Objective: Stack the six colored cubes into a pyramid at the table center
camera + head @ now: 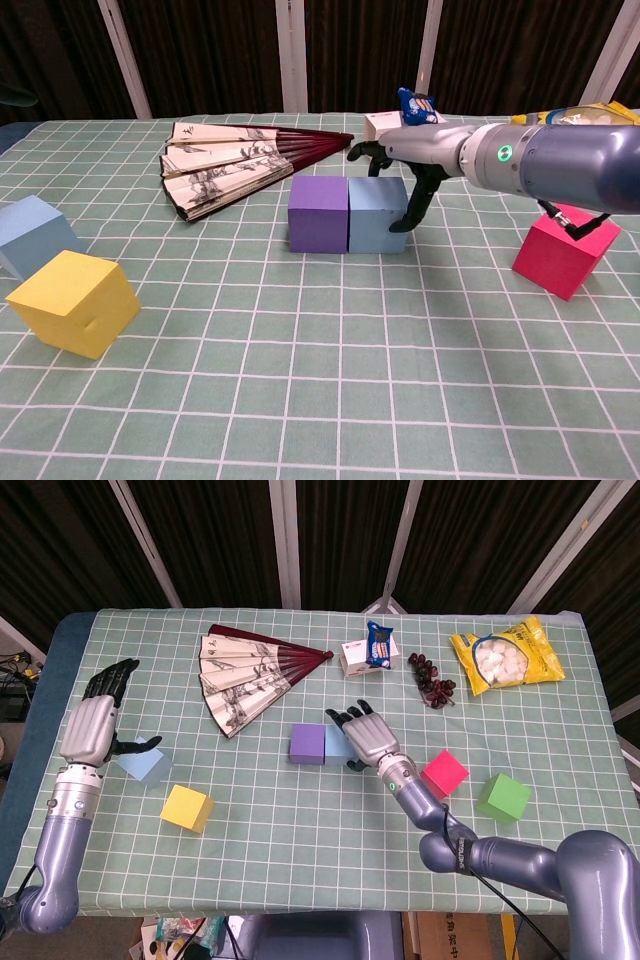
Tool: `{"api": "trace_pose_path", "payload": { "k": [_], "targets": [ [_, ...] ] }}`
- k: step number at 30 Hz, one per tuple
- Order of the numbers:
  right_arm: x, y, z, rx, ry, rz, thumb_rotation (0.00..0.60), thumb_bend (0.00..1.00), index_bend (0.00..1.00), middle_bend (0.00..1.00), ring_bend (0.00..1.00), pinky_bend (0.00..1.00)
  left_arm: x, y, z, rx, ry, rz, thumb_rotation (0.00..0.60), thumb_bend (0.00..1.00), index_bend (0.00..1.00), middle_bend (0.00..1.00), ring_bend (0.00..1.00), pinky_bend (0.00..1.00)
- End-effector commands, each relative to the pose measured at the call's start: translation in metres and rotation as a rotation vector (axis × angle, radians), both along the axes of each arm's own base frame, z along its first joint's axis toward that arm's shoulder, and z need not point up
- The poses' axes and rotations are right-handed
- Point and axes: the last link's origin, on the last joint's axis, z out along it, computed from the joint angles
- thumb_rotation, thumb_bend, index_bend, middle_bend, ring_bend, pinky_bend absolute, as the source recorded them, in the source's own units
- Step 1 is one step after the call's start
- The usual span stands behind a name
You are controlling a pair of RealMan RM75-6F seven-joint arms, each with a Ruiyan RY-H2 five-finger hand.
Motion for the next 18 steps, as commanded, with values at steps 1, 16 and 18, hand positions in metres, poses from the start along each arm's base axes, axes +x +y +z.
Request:
{"api": "trace_pose_path", "payload": {
  "k": [1, 16, 18],
  "targets": [
    [0.000, 0.001, 0.000, 0.002, 0.002, -0.001, 0.600, 0.27, 0.00, 0.20, 0.12, 0.01, 0.000, 0.000, 0.000, 0.001, 0.000, 0.000, 0.600, 0.12, 0.00, 0.03, 0.03, 0.00],
    [-0.004, 0.008, 0.011, -0.039, 0.022, -0.020, 0.600, 0.27, 0.00, 0.16, 0.09, 0.00, 0.002, -0.001, 0.002, -0.001, -0.015, -0.009, 0.600, 0.12, 0.00, 0.03, 0.03, 0.00],
    [-0.007, 0.010, 0.019, -0.058, 0.024, -0.032, 0.600, 0.27, 0.00, 0.16, 0.09, 0.00, 0.003, -0.002, 0.002, -0.004, -0.016, -0.012, 0.600, 0.12, 0.00, 0.03, 0.03, 0.00]
  ]
}}
